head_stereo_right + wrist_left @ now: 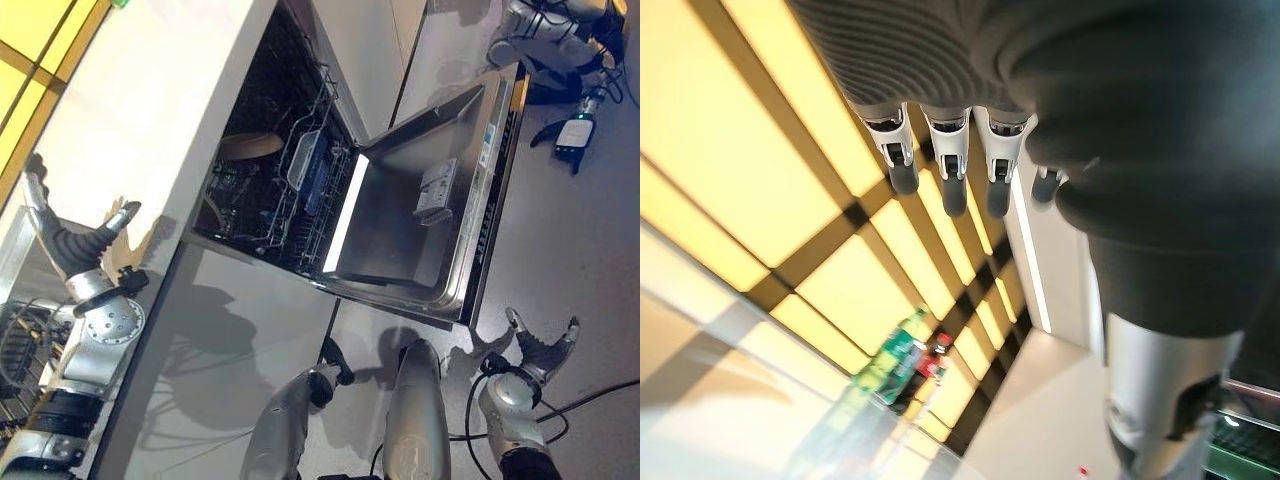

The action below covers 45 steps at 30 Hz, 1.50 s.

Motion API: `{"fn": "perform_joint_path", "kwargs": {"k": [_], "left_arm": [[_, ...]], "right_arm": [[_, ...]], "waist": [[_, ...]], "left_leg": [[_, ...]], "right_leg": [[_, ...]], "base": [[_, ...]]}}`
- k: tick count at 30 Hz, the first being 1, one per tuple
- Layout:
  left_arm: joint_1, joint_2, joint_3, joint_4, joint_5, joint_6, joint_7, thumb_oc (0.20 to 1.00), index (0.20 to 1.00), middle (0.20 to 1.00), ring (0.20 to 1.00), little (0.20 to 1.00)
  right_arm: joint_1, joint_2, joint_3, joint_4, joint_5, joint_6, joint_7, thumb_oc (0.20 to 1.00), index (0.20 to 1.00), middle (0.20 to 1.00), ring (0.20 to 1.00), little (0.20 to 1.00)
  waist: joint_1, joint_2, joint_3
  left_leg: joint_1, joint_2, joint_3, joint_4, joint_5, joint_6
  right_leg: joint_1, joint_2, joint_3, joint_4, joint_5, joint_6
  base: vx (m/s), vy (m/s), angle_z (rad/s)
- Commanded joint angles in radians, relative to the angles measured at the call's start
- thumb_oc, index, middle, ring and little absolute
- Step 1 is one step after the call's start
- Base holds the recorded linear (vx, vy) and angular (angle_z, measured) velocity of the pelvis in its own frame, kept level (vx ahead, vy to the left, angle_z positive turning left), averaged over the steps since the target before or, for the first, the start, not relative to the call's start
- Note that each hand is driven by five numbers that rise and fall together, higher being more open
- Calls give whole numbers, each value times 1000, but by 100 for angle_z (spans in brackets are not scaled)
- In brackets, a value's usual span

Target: Pick up plates and place into dishwasher.

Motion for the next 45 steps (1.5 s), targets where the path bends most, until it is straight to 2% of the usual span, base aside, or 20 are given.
{"fn": "perform_joint_path", "kwargs": {"k": [1, 4, 8, 12, 13, 18, 21, 22, 23, 24, 28, 29, 33, 41, 45], "left_arm": [[-43, -30, -12, 11, 5, 8, 9, 1000, 1000, 1000, 1000, 1000], [-53, -22, -23, 0, -5, 11, 1, 1000, 1000, 1000, 1000, 1000], [-70, -3, -32, -40, -1, 27, -22, 1000, 1000, 1000, 1000, 1000], [-91, 20, -34, -74, -7, 25, -61, 1000, 1000, 1000, 1000, 1000], [-93, 23, -38, -79, -5, 26, -71, 1000, 1000, 1000, 1000, 1000], [-113, 42, -31, -99, 4, 30, -115, 1000, 1000, 1000, 1000, 1000], [-124, 50, -30, -101, 23, 23, -132, 1000, 1000, 1000, 1000, 1000], [-126, 51, -31, -101, 27, 22, -132, 1000, 1000, 1000, 1000, 1000], [-130, 53, -28, -101, 30, 21, -131, 1000, 1000, 1000, 1000, 1000], [-129, 54, -31, -99, 32, 21, -132, 1000, 1000, 1000, 1000, 1000], [-134, 55, -23, -94, 36, 20, -128, 1000, 1000, 1000, 1000, 1000], [-138, 56, -17, -92, 34, 21, -127, 1000, 1000, 1000, 1000, 1000], [-121, 55, 5, -89, 25, 18, -131, 1000, 1000, 1000, 1000, 1000], [-82, 52, 50, -81, 9, 5, -137, 1000, 1000, 1000, 1000, 1000], [-67, 41, 76, -73, 5, 2, -148, 1000, 1000, 1000, 1000, 1000]], "right_arm": [[-92, 0, -21, 13, 154, -101, 51, 1000, 1000, 1000, 1000, 1000], [-136, 17, -36, 34, 241, -122, 98, 1000, 1000, 1000, 1000, 1000], [-194, 25, -31, 33, 273, -117, 145, 1000, 1000, 1000, 1000, 1000], [-290, 32, -2, 52, 365, -52, 323, 1000, 1000, 1000, 1000, 1000], [-302, 31, 11, 53, 363, -23, 368, 1000, 1000, 1000, 1000, 1000], [-349, 16, 69, 29, 386, 66, 574, 1000, 1000, 1000, 1000, 1000], [-362, 14, 101, -32, 401, 81, 670, 1000, 1000, 1000, 1000, 1000], [-361, 21, 114, -59, 375, 78, 669, 1000, 1000, 1000, 1000, 1000], [-367, 24, 125, -82, 356, 79, 674, 1000, 1000, 1000, 1000, 1000], [-366, 27, 138, -105, 348, 88, 693, 1000, 1000, 1000, 1000, 1000], [-375, 42, 187, -230, 294, 104, 734, 1000, 1000, 1000, 1000, 1000], [-384, 46, 205, -272, 270, 102, 733, 1000, 1000, 1000, 1000, 1000], [-382, 54, 225, -363, 226, 99, 759, 1000, 1000, 1000, 1000, 1000], [-384, 89, 258, -526, 156, 35, 880, 1000, 1000, 1000, 1000, 1000], [-389, 104, 269, -564, 104, 37, 879, 1000, 1000, 1000, 1000, 1000]], "waist": [[-15, 59, 83], [0, 68, 83], [20, 72, 83], [49, 66, 83], [53, 57, 83], [80, 29, 83], [94, 14, 83], [97, 10, 83], [103, 12, 83], [103, 5, 83], [114, -6, 83], [122, -5, 83], [132, -15, 83], [159, -48, 83], [174, -68, 83]], "left_leg": [[-87, 37, -39, 154, -96, -16], [-139, 14, -56, 200, -137, 1], [-206, -3, -83, 277, -177, 18], [-281, -34, -106, 401, -234, 30], [-286, -49, -124, 446, -275, 19], [-351, -71, -147, 548, -313, 20], [-372, -82, -159, 570, -319, 19], [-378, -85, -163, 573, -318, 19], [-388, -82, -159, 546, -282, 29], [-382, -88, -167, 568, -312, 18], [-373, -95, -177, 528, -289, 16], [-372, -91, -175, 481, -245, 23], [-334, -91, -183, 415, -216, 16], [-204, -83, -211, 254, -136, -3], [-122, -75, -224, 181, -89, -12]], "right_leg": [[0, -41, -12, 44, -61, -25], [-71, -54, 8, 111, -80, -27], [-154, -69, 28, 212, -117, -40], [-223, -91, 32, 327, -146, -52], [-217, -95, 44, 361, -182, -45], [-265, -111, 44, 454, -197, -42], [-278, -114, 40, 472, -191, -33], [-281, -113, 39, 473, -187, -29], [-300, -113, 28, 457, -150, -35], [-284, -111, 37, 469, -179, -24], [-272, -99, 26, 434, -157, -13], [-276, -92, 11, 399, -118, -18], [-224, -74, -11, 329, -97, -14], [-38, -28, -59, 143, -55, -13], [83, -10, -85, 51, -38, -14]], "base": [[19, -20, 16], [26, -34, 19], [1, -78, 11], [1, -149, 16], [80, -149, 16], [46, -153, 16], [34, -140, 22], [-40, -74, 12], [39, -62, 9], [31, -42, 6], [48, -22, 0], [-22, 36, -2], [39, 38, -11], [47, 46, 2], [48, 22, 8]]}}
